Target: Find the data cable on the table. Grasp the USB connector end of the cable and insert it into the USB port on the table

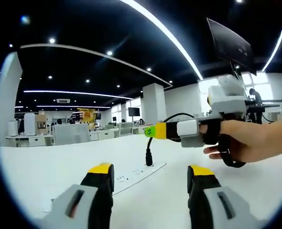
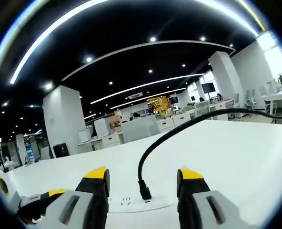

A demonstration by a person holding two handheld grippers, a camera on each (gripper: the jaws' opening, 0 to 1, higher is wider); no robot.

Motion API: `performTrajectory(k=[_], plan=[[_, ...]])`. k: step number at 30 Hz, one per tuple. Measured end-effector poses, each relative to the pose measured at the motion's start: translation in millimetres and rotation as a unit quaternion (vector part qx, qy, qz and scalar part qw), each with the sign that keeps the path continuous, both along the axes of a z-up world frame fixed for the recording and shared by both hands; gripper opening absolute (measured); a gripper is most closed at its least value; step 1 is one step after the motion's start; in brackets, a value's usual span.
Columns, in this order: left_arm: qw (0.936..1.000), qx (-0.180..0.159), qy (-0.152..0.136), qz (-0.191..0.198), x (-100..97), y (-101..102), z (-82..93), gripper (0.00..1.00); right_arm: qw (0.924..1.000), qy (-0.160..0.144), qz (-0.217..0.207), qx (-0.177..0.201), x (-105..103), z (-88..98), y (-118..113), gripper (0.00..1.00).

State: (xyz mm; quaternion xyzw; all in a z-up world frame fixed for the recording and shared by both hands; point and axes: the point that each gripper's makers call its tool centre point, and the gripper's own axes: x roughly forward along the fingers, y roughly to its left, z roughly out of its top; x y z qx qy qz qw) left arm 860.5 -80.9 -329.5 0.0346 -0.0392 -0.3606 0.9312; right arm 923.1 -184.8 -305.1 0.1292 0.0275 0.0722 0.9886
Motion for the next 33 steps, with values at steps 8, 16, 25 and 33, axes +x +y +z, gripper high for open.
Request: performTrajectory(k=[8, 16, 25, 33], plan=[[0.9999, -0.014, 0.005, 0.0, -1.6, 4.1, 2.1, 0.59, 1.0, 0.002, 0.0, -0.008, -29.8, 5.9, 2.0, 0.6], [0.9996, -0.012, 0.026, -0.01, -17.1, 6.1, -1.7, 0.66, 0.9999, -0.003, -0.001, 0.012, -69.7, 1.6, 1.2, 0.6], [0.9983, -0.055, 0.016, 0.006, -38.4, 26.0, 15.3, 0.65, 0.9988, -0.033, -0.007, 0.035, -115.2, 0.9, 6.9, 0.59], [0.9958, -0.085, 0.007, 0.033, -74.4, 56.2, 25.4, 0.66, 0.9932, -0.089, -0.015, 0.074, -159.2, 25.7, 20.8, 0.62]])
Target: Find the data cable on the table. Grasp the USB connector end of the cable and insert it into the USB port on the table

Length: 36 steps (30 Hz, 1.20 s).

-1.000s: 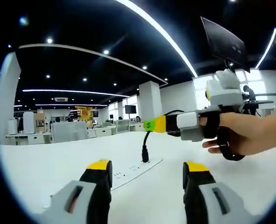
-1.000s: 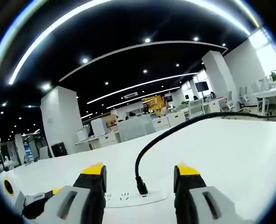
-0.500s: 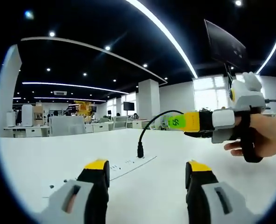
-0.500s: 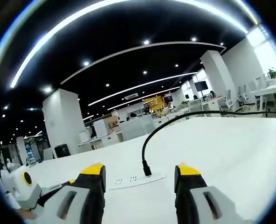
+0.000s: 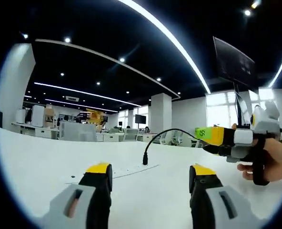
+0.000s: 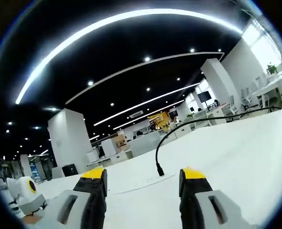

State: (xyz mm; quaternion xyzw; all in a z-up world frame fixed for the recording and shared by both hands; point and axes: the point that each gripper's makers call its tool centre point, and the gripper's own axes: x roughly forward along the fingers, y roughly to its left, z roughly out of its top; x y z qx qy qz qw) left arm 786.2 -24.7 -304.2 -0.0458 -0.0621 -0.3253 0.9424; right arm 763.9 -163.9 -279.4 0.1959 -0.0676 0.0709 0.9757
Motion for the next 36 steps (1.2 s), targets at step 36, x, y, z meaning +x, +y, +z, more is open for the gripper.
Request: performTrajectory(k=[36], plan=[[0.9806, -0.046, -0.031, 0.188, -159.6, 203.9, 72.8, 0.69, 0.9938, -0.106, -0.032, 0.005, -161.1, 44.6, -21.4, 0.68]])
